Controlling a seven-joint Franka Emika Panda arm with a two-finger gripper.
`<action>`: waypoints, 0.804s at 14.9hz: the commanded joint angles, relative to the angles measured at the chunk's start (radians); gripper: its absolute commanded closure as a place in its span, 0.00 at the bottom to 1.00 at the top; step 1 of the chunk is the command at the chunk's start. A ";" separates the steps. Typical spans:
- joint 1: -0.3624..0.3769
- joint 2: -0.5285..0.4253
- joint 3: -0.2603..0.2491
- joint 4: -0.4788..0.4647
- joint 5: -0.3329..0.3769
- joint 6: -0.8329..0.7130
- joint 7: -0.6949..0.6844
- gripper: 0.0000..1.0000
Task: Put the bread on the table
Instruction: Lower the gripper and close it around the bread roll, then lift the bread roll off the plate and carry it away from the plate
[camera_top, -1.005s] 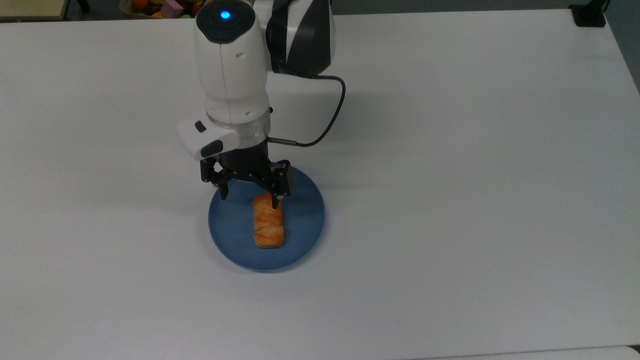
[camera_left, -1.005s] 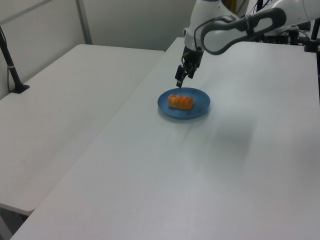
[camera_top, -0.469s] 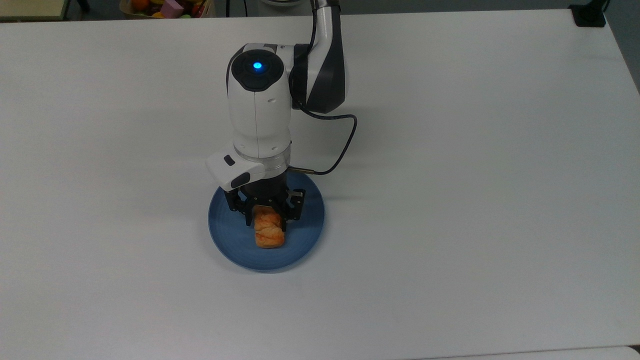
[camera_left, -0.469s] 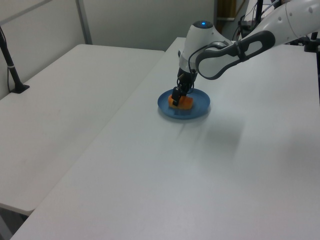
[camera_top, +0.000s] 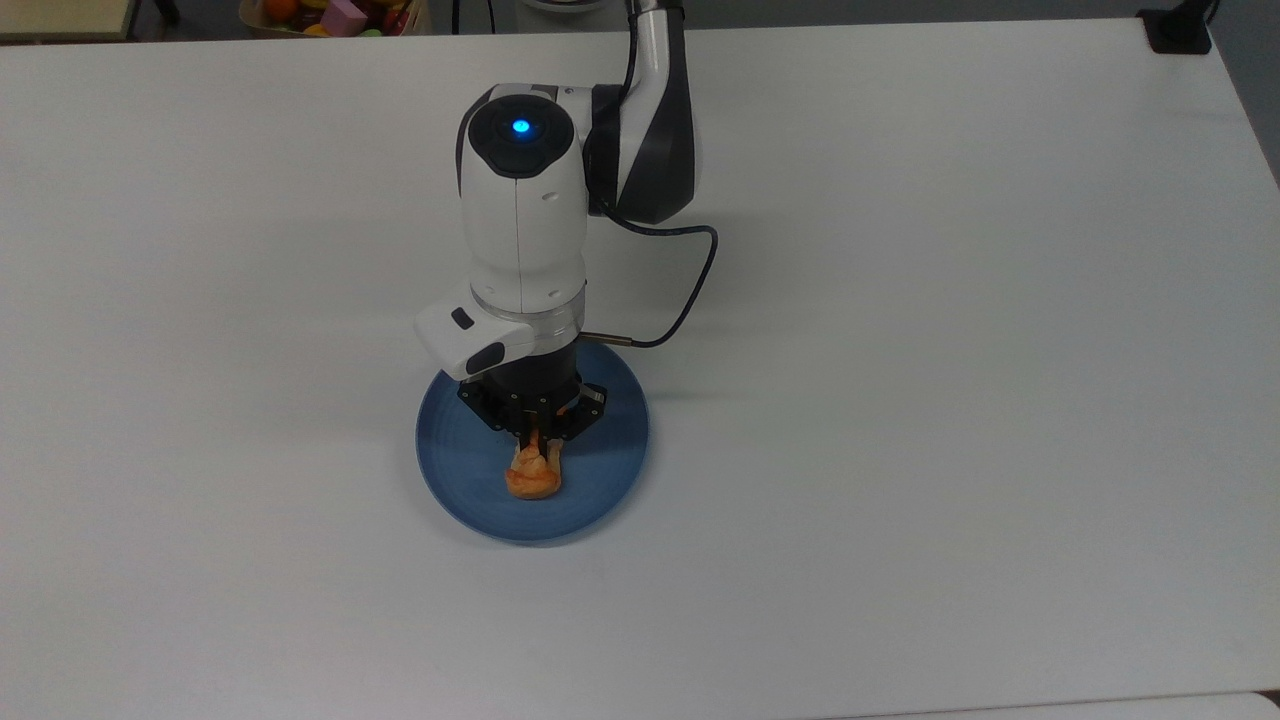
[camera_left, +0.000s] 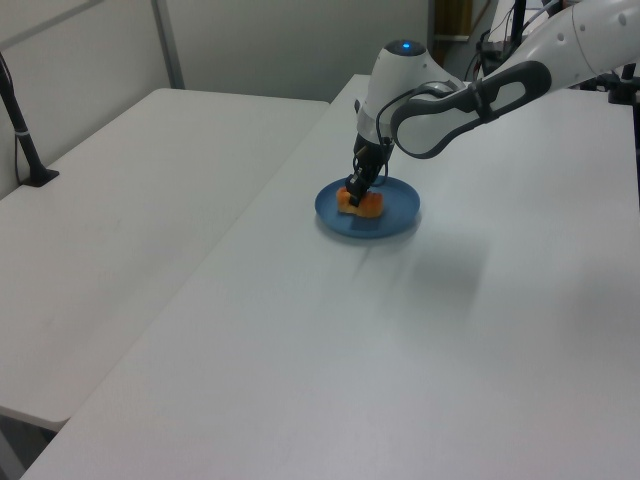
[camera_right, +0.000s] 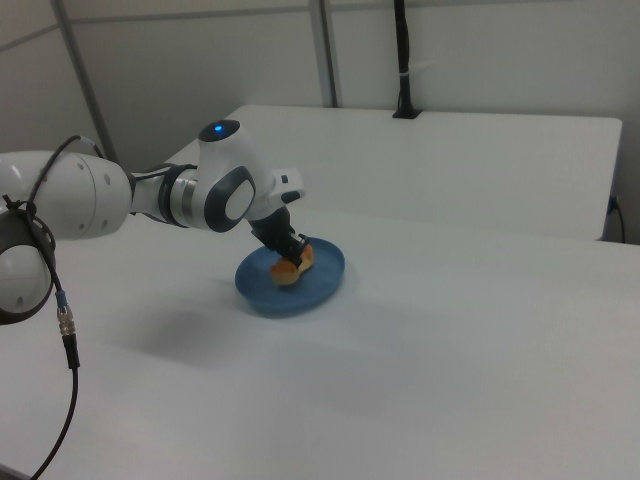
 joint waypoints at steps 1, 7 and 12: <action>0.008 -0.053 -0.006 -0.033 -0.019 0.006 0.020 1.00; -0.004 -0.259 0.005 -0.132 -0.014 -0.007 0.018 1.00; -0.015 -0.440 0.060 -0.243 -0.006 -0.028 0.020 1.00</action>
